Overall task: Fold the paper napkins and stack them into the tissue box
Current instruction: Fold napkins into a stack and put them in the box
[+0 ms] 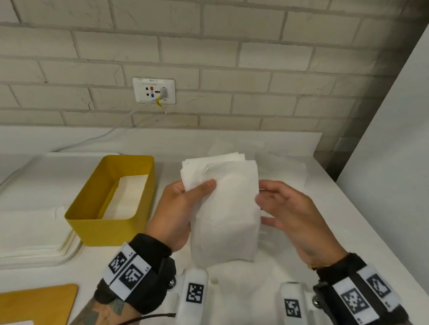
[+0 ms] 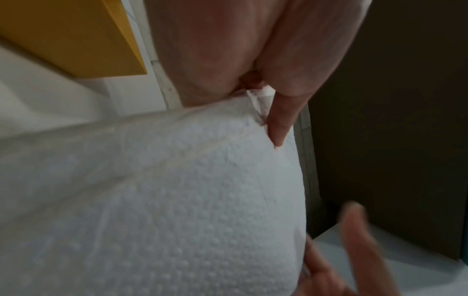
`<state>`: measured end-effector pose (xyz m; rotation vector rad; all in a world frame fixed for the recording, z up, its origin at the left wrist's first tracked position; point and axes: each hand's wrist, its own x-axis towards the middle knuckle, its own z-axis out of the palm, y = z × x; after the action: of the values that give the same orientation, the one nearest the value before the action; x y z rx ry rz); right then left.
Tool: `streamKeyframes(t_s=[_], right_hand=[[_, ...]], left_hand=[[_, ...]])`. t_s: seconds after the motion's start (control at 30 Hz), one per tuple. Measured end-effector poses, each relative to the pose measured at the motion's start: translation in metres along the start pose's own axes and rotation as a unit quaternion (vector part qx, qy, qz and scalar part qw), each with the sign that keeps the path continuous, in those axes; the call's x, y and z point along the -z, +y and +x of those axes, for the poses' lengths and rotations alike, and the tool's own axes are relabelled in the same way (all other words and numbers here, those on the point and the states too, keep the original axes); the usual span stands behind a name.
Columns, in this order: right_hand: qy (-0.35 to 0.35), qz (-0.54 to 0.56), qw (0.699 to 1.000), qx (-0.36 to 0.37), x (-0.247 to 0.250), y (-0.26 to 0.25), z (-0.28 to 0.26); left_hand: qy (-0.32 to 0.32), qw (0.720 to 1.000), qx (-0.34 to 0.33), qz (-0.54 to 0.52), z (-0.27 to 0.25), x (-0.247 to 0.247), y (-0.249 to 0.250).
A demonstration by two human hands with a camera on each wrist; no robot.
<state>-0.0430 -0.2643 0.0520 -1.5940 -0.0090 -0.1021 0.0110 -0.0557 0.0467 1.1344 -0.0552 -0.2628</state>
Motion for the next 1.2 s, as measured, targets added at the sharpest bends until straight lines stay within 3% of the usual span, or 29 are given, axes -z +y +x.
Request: streamKeyframes(t_s=[0.07,0.13,0.27,0.5,0.6,0.73,0.8,1.0,1.2], right_hand=[[0.081,-0.001,0.996,0.034,-0.013,-0.007,0.004],[0.114,-0.029,0.992,0.048,-0.020,-0.005,0.005],[0.109,-0.072,0.990,0.054,-0.024,0.002,0.003],[0.131,-0.038,0.990,0.035,-0.011,0.002,0.001],[0.096,-0.019,0.994,0.052,0.003,-0.020,-0.003],[-0.041,0.081,0.994,0.058,0.000,-0.054,-0.005],[-0.051,0.092,0.993,0.056,-0.008,-0.056,0.002],[0.077,0.011,0.997,0.019,-0.027,-0.025,0.023],[0.119,-0.028,0.992,0.022,-0.034,-0.015,0.020]], left_hand=[[-0.005,1.000,0.002,-0.001,-0.002,-0.005,-0.006],[-0.002,1.000,0.000,-0.005,-0.004,-0.008,-0.009],[0.041,0.999,-0.001,-0.007,-0.005,-0.005,-0.012],[0.086,0.995,0.031,-0.029,-0.001,0.007,-0.012],[0.074,0.997,0.027,-0.022,0.001,0.013,-0.011],[0.025,0.999,0.028,-0.039,-0.001,0.007,-0.008],[0.010,0.999,0.027,-0.037,-0.002,-0.001,-0.009],[-0.038,0.997,0.053,-0.042,-0.006,-0.011,-0.010],[-0.056,0.996,0.052,-0.052,-0.004,-0.009,-0.015]])
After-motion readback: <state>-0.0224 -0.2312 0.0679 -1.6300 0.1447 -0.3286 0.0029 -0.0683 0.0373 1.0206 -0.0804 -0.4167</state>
